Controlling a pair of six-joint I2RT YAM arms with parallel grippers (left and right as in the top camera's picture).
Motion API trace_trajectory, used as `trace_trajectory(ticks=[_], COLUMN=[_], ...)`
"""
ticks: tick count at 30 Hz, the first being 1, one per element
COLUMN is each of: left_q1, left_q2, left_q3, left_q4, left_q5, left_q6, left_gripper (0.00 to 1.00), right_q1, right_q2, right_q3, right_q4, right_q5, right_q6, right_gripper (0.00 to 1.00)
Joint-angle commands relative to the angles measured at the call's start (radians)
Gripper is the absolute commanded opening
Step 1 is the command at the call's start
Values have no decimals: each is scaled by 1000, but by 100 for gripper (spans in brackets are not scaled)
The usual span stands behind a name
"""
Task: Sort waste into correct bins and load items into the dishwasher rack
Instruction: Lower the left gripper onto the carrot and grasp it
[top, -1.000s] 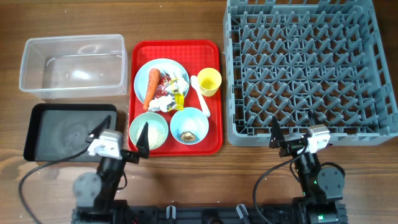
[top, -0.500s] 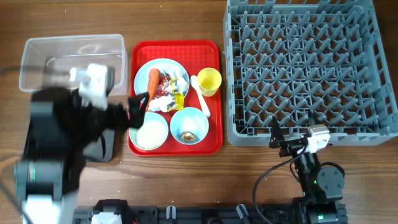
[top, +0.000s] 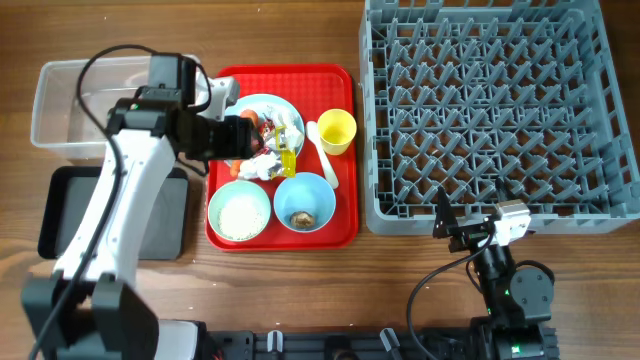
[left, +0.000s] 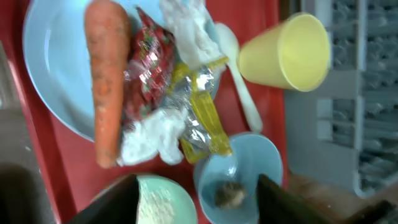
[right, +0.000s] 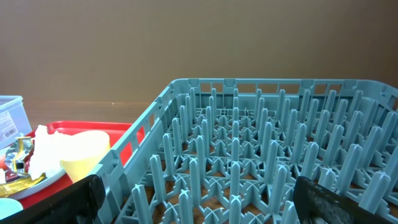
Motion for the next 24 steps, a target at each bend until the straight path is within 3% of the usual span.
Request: trace_trajectory(ticks=[1, 7, 9, 11, 17, 20, 24], left_q1=[-3, -14, -23, -36, -73, -73, -73], left_q2=[64, 145, 147, 132, 70, 76, 76], left_q3=[15, 15, 15, 15, 15, 15, 15], left_q4=[58, 113, 91, 72, 50, 120, 177], left_q5=[-84, -158, -226, -340, -401, -400, -389], left_q6=[-2, -27, -106, -184, -232, -227, -153], left_gripper=[52, 46, 32, 25, 20, 33, 37], right_q1=[-4, -4, -4, -4, -4, -4, -4], right_q2=[-5, -5, -5, -5, -5, -5, -5], right_q3=[-1, -1, -1, -1, -1, -1, -1], right_q4=[4, 4, 4, 4, 4, 4, 4], right_q5=[5, 5, 5, 5, 5, 5, 5], right_q6=[14, 14, 14, 14, 14, 14, 14], right_gripper=[100, 100, 100, 100, 100, 100, 100])
